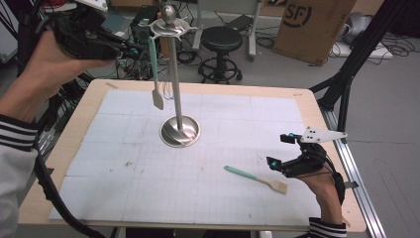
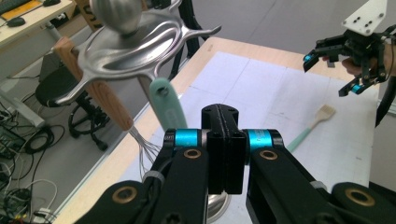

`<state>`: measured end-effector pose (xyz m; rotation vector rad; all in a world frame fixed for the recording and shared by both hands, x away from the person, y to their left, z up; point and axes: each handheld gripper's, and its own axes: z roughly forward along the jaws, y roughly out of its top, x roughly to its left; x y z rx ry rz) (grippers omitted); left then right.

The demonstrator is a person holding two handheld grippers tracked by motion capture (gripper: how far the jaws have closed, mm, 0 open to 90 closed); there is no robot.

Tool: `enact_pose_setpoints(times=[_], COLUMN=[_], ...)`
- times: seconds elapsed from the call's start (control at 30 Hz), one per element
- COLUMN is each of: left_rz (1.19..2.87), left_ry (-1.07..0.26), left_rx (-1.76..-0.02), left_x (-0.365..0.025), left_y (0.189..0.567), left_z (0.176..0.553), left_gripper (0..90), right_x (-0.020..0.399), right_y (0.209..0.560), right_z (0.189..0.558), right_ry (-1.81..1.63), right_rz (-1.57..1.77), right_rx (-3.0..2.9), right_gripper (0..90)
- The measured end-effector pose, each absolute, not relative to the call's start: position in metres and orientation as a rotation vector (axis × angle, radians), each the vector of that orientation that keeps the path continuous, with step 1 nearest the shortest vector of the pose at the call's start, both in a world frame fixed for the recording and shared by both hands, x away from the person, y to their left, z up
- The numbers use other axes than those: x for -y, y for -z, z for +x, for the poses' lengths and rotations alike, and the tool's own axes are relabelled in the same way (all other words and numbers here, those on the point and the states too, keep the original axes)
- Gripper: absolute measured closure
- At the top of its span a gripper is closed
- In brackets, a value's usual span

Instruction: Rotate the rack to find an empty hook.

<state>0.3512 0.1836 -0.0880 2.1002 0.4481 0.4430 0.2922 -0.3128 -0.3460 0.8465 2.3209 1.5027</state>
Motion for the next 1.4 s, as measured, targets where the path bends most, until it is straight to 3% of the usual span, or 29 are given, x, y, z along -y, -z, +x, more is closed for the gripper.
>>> enact_pose_setpoints(times=[0.53, 1.4], left_rz=[2.104, 2.098], left_ry=[-0.440, -0.460], left_rx=[-0.463, -0.538], left_x=[-0.172, -0.202], left_y=[0.090, 0.095], left_z=[0.376, 0.421], left_gripper=[89.9, 89.9], right_x=[0.314, 0.312], right_y=[0.346, 0.348], right_z=[0.292, 0.294], right_ry=[-1.524, -1.506], right_rz=[0.845, 0.861], right_rx=[-2.326, -2.335], right_gripper=[0.4, 0.4])
